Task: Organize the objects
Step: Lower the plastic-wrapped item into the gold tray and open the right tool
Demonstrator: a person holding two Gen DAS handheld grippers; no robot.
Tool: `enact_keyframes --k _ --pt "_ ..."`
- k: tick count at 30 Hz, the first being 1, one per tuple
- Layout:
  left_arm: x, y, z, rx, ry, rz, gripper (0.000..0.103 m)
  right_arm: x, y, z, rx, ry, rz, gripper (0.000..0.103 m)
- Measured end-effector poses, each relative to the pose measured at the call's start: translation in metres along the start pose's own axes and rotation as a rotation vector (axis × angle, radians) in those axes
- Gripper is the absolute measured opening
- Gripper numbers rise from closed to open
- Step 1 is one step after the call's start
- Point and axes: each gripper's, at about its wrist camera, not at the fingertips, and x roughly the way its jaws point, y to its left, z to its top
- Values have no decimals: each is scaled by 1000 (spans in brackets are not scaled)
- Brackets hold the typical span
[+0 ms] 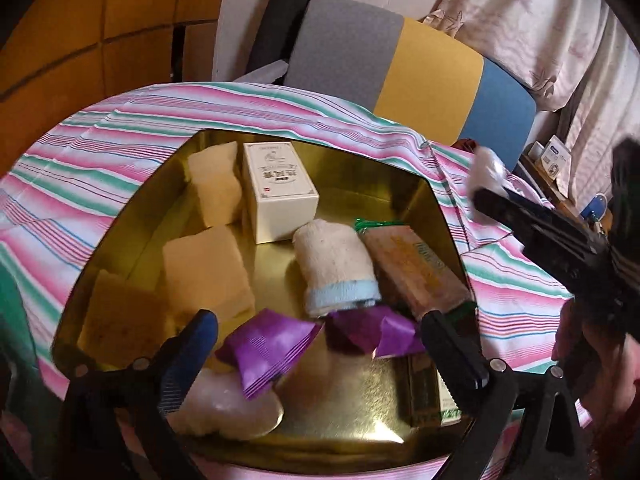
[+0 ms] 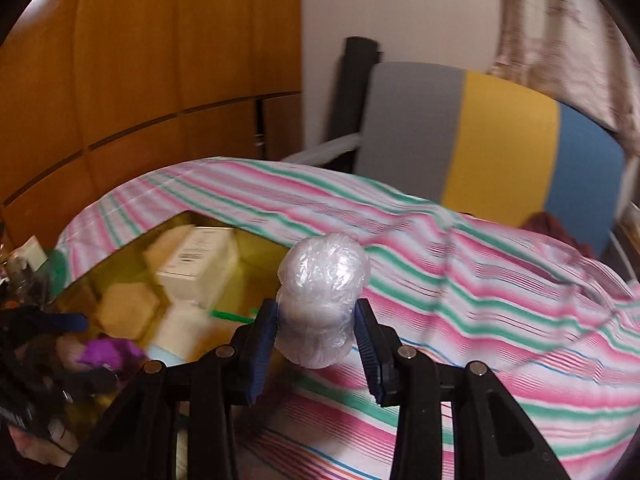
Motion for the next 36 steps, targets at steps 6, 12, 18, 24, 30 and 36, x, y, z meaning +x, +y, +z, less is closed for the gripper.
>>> enact_keyframes --k 6,12,18,24,30,36 --pt "-12 5 -7 4 -36 38 103 20 30 9 -24 50 68 39" --pt "-20 9 -11 -3 -61 53 103 48 39 18 19 112 81 39" --pt "-27 15 -13 -15 -82 70 103 80 35 24 115 197 97 39" --pt "-29 23 -14 -35 -88 86 103 96 39 19 140 246 55 41" --pt "-28 28 -17 -68 -76 92 103 88 51 15 64 240 33 42" --pt "-31 23 -19 -70 -75 115 103 69 69 17 -31 206 12 43"
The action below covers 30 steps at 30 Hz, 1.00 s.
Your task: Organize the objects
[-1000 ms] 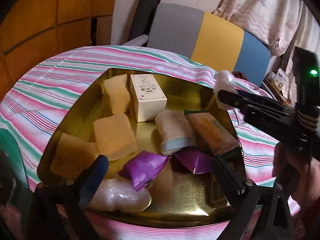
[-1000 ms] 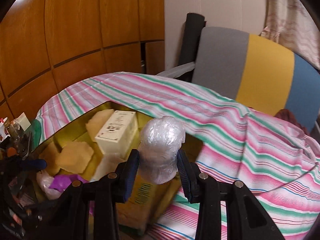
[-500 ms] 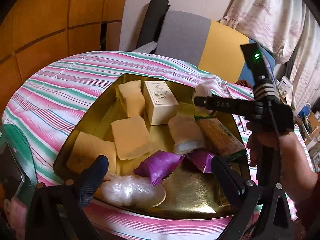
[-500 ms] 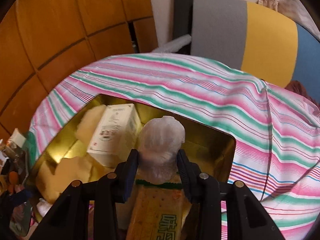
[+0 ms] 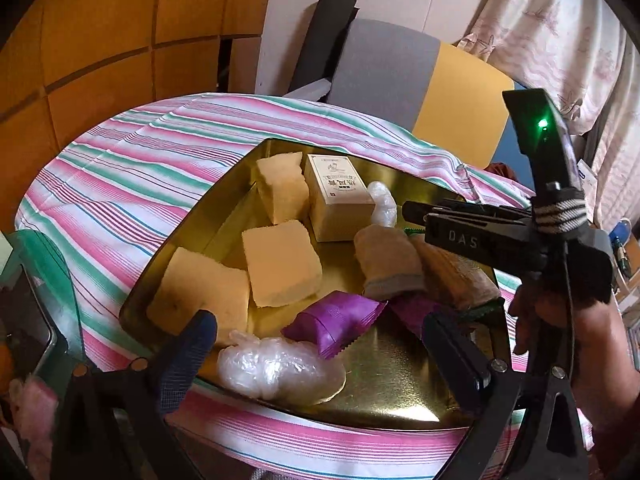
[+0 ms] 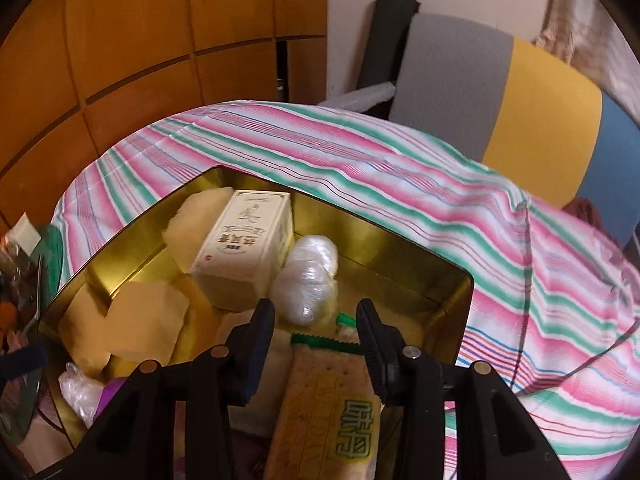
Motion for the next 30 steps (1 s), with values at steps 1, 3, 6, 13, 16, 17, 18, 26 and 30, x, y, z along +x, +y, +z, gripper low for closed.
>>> enact_keyframes --k 1,3,6,13,16,17,18,26,30 --pt "-1 0 0 2 0 7 103 -4 4 0 -17 -7 -4 43" --pt "-2 -2 -1 7 1 26 103 -9 9 -1 -36 -15 -7 43" --pt "-4 -2 -3 11 -1 38 103 -19 16 -5 -51 -27 -8 43" --pt "-13 4 -3 6 -34 115 103 -40 23 -17 -23 -39 -20 44" --pt "-14 9 -1 2 -38 169 103 -49 22 -23 23 -45 -28 48" --pt "-14 11 0 1 -37 177 103 -51 21 -24 38 -47 -31 48" --pt "-14 13 1 -4 -37 186 103 -54 20 -26 53 -47 -31 48" --pt "-21 13 6 5 -76 289 103 -69 17 -46 150 -36 -51 50" --pt "-25 12 8 17 -81 307 103 -76 17 -52 194 -41 -48 50"
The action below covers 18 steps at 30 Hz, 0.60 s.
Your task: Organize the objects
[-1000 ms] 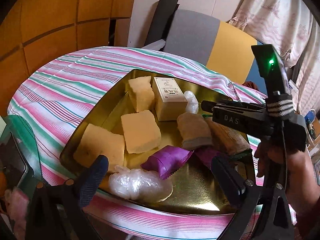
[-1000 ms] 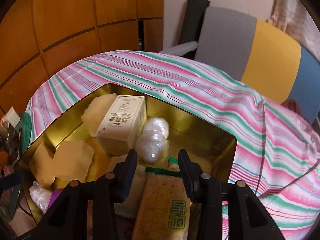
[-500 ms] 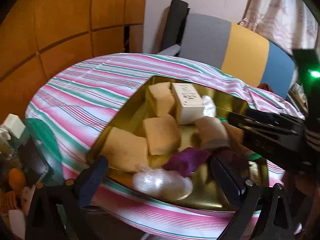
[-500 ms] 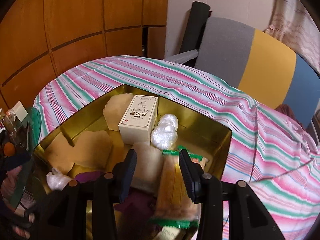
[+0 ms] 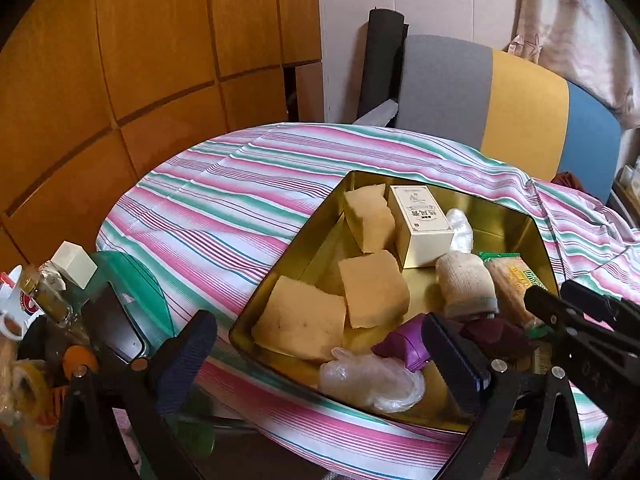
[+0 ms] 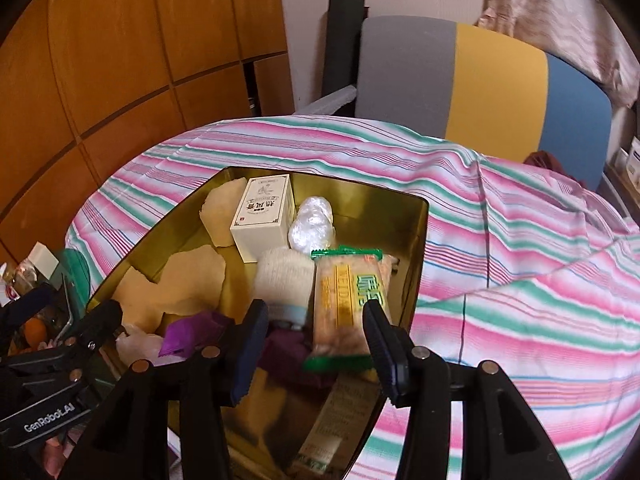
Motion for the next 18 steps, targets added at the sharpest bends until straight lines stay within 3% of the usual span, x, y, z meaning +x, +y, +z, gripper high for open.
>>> enact_keyframes --k 11,18 --pt "0 -2 3 25 36 49 103 -19 2 -5 51 -27 -20 50" --pt "-2 -3 3 32 42 38 103 -20 4 -8 71 -18 -19 50"
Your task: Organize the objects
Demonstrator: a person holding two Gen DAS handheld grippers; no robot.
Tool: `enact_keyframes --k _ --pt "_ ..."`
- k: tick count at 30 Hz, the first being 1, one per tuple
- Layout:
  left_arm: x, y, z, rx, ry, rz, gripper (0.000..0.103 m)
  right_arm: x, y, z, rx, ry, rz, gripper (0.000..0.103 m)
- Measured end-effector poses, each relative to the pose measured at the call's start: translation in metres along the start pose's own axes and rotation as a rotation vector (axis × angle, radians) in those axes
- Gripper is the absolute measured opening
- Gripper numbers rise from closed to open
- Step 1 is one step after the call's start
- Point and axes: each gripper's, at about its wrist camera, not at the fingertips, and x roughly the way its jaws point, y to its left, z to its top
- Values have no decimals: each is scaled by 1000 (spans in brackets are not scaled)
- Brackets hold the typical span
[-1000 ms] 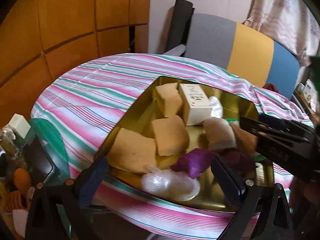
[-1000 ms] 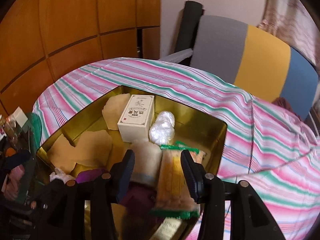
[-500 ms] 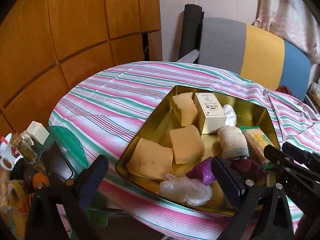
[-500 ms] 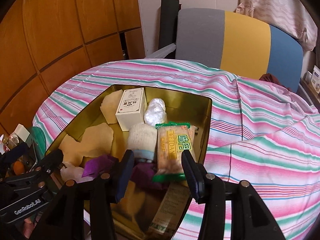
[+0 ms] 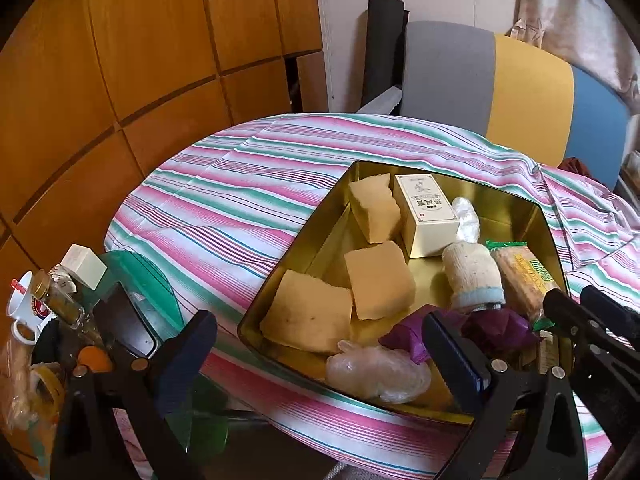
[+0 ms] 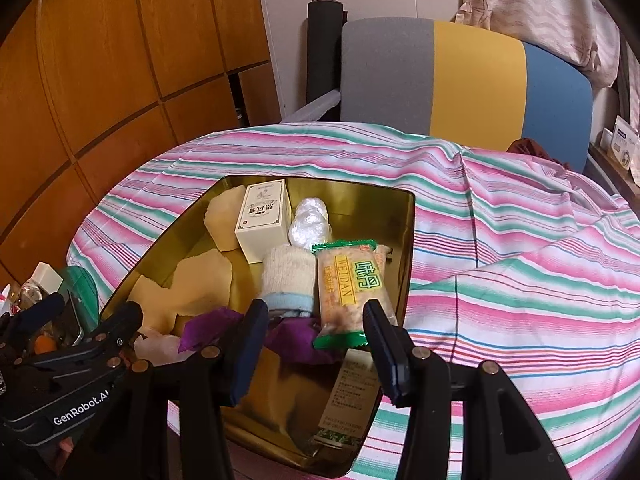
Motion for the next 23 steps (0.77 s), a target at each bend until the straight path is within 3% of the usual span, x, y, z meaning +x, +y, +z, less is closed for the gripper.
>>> enact_keyframes --k 12,23 --pt "-11 -4 1 5 -21 -39 102 1 -4 -3 16 -1 -33 50" --pt "-6 -4 -1 -3 1 -22 96 2 -4 -4 17 7 -33 50"
